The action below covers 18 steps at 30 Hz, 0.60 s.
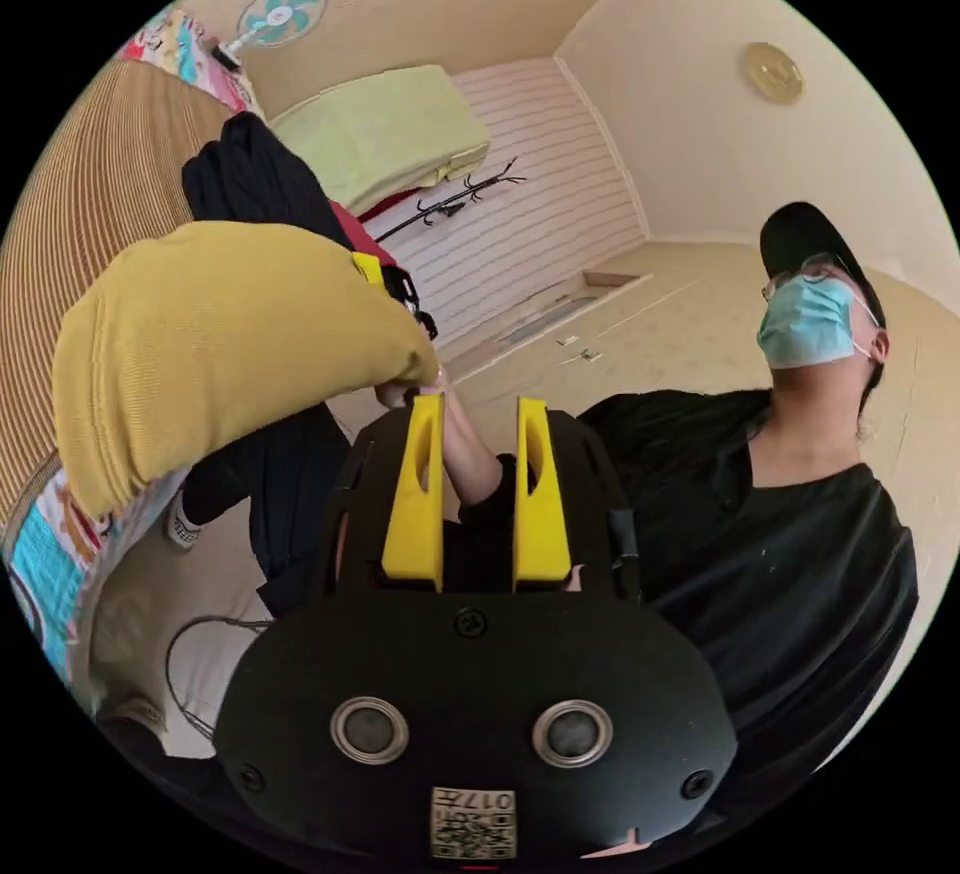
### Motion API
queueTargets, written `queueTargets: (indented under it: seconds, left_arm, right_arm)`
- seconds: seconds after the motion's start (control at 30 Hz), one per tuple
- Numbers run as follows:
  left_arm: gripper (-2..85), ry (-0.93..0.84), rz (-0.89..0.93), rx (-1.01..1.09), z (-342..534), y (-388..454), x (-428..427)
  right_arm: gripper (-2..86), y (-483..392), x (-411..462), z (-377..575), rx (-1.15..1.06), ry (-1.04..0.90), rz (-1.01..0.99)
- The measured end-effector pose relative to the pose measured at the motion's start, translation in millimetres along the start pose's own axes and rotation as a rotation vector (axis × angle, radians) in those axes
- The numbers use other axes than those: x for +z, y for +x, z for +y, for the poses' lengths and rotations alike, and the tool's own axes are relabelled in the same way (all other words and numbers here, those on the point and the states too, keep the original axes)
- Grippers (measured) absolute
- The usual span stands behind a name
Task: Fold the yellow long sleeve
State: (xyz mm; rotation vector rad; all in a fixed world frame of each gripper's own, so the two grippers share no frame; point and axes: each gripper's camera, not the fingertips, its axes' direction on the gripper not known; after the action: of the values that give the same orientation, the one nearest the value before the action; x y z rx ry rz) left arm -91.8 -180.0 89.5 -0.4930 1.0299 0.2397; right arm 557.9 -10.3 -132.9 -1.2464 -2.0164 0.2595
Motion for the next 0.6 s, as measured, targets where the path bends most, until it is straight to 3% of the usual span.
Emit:
queueTargets:
  seconds: [0.13, 0.2, 0.27, 0.37, 0.43, 0.5, 0.6]
  left_arm:
    - [10.1, -0.055, -0.316, 0.103, 5, 39, -3]
    - [10.3, -0.084, -0.463, 0.088, 4, 38, 1]
    - [10.7, -0.118, -0.610, 0.097, 2, 36, 11]
    - [10.8, -0.106, -0.664, 0.099, 2, 28, 17]
    - [10.8, -0.083, -0.645, 0.065, 2, 15, 15]
    - [10.8, -0.056, -0.634, 0.019, 2, 1, 9]
    - [10.6, 0.032, -0.718, -0.070, 7, -17, -15]
  right_arm:
    - [8.4, -106, -36, -33, -0.266, 0.061, 0.089]
    - [8.6, -168, -77, -53, -0.437, 0.193, 0.171]
    - [8.7, -191, -120, -69, -0.448, 0.364, 0.171]
    - [8.7, -192, -190, -94, -0.531, 0.592, 0.252]
    - [8.5, -158, -232, -106, -0.468, 0.684, 0.330]
    - [7.8, -90, -274, -92, -0.152, 0.835, 0.452]
    - [4.2, -43, -269, -27, 0.035, 0.934, 0.634]
